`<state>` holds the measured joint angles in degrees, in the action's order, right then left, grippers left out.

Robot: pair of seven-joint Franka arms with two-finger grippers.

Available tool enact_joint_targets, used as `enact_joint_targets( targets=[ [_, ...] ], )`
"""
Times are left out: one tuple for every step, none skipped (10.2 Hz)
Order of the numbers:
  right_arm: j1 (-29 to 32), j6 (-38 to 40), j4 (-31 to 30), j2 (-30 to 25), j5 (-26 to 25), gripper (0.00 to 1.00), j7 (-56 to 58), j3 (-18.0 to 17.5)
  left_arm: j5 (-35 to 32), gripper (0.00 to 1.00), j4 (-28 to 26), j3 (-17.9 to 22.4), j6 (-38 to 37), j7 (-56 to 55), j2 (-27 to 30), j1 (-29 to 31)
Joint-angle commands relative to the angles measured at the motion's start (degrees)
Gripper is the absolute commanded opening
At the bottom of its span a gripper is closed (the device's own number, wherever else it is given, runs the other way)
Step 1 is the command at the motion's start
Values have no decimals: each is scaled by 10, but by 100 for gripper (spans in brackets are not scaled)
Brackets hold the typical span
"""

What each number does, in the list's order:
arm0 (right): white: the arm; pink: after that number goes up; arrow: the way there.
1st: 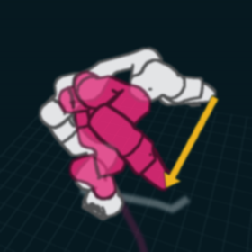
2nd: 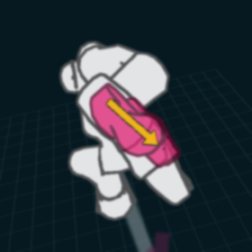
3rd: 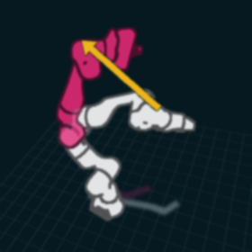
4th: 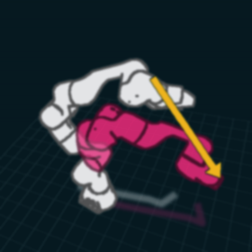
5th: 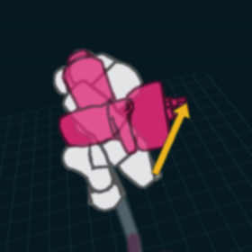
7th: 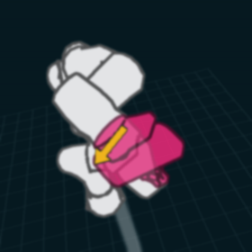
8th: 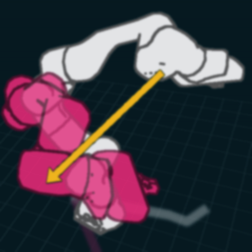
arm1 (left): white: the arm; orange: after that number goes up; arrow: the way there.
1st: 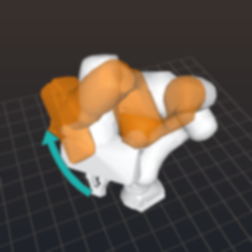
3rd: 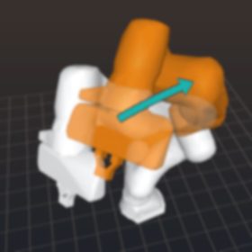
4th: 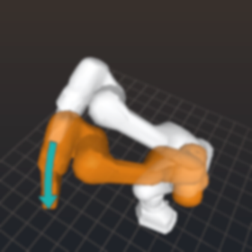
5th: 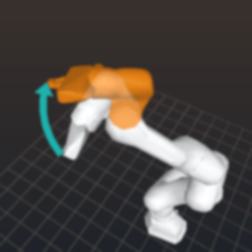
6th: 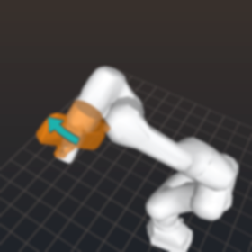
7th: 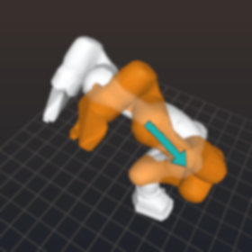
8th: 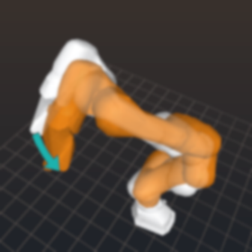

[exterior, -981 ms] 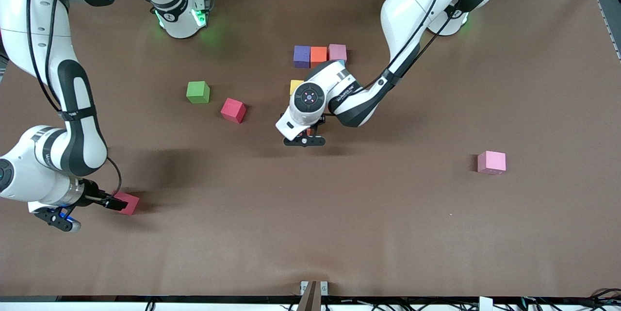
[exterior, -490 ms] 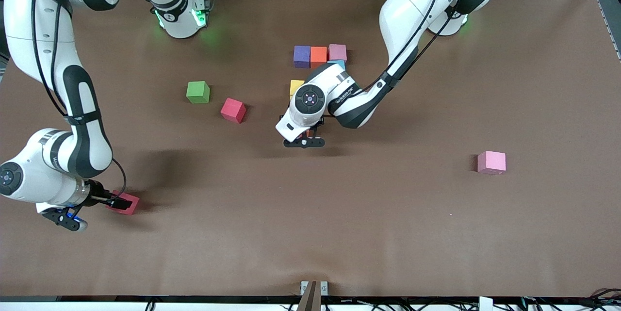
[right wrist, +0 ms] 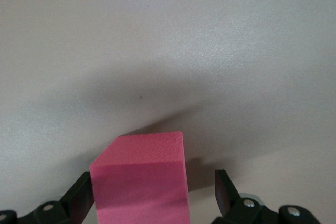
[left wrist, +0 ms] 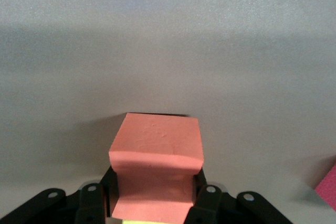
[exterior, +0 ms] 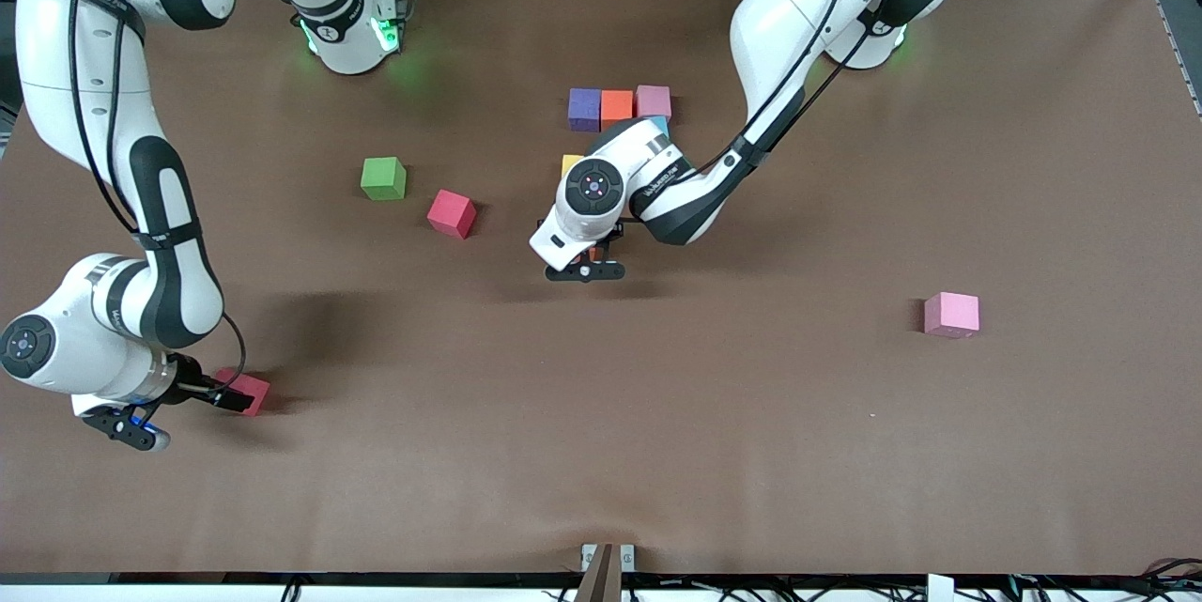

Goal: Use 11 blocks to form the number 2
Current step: 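Open the left gripper on orange while the right gripper lifts red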

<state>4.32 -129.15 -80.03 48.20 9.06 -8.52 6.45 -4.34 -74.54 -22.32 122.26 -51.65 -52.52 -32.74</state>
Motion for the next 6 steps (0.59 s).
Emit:
enact_joint_targets(
  targets=[
    [-8, 3, 25, 15, 3, 100, 6, 11, 12, 43, 8, 7, -5, -6, 0, -7],
    [-11, 3, 26, 17, 4, 100, 6, 14, 12, 44, 8, 7, -5, -6, 0, -7],
    [-12, 2, 29, 18, 4, 100, 5, 14, 13, 44, 7, 7, -7, -6, 0, -9],
    [-12, 3, 29, 19, 4, 100, 5, 14, 10, 44, 7, 7, -14, -6, 1, -11],
    [-12, 2, 29, 19, 4, 100, 4, 14, 6, 44, 7, 7, -23, -6, 2, -11],
    [-13, 2, 30, 22, 4, 100, 4, 14, 6, 44, 7, 7, -24, -6, 3, -11]
  ],
)
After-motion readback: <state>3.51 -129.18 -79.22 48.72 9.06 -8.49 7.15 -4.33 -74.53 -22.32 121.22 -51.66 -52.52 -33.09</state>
